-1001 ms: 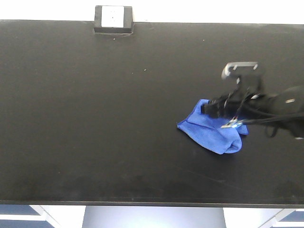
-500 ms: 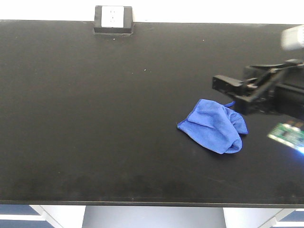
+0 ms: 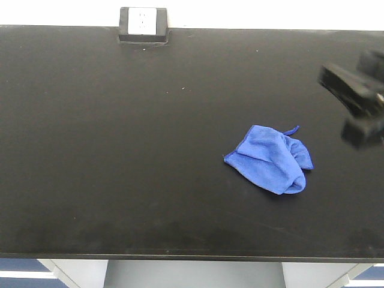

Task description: Wipe right workspace with blue cloth

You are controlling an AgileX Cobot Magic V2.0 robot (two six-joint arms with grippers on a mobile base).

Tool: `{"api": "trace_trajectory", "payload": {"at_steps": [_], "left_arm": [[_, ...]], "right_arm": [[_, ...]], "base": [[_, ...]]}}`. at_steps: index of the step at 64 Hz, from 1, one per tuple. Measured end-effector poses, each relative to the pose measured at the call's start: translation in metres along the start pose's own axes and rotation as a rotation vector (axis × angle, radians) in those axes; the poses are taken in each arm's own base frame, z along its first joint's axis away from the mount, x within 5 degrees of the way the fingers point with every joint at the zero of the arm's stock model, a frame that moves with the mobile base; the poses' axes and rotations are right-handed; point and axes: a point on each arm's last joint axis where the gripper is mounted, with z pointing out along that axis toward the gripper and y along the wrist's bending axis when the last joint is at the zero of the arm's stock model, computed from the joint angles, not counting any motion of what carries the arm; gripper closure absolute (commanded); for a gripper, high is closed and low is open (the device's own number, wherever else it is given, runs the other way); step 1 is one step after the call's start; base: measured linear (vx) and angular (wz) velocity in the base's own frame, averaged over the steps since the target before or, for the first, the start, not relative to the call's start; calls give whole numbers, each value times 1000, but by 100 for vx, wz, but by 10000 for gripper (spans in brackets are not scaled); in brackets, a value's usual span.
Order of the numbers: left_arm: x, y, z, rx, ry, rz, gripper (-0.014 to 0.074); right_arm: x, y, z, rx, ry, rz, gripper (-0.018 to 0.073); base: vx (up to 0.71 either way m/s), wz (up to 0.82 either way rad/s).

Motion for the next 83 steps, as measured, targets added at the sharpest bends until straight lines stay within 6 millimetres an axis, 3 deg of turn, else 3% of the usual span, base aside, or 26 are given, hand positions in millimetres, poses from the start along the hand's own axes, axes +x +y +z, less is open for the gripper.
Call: {"api": "trace_trajectory", "payload": {"at_steps": [5, 22, 44, 83], "left_arm": [[0, 0, 0, 0, 0, 0, 602], [0, 0, 0, 0, 0, 0, 602], [0, 0, 0, 0, 0, 0, 602], [0, 0, 0, 0, 0, 0, 602]], "right_arm": [[15, -2, -9, 46, 35, -31, 573], [78, -17, -39, 261, 81, -65, 567], [169, -19, -59, 454, -72, 49, 567], [174, -16, -65, 460, -119, 55, 567]], "base": [[0, 0], [0, 0], [0, 0], [0, 0]]}}
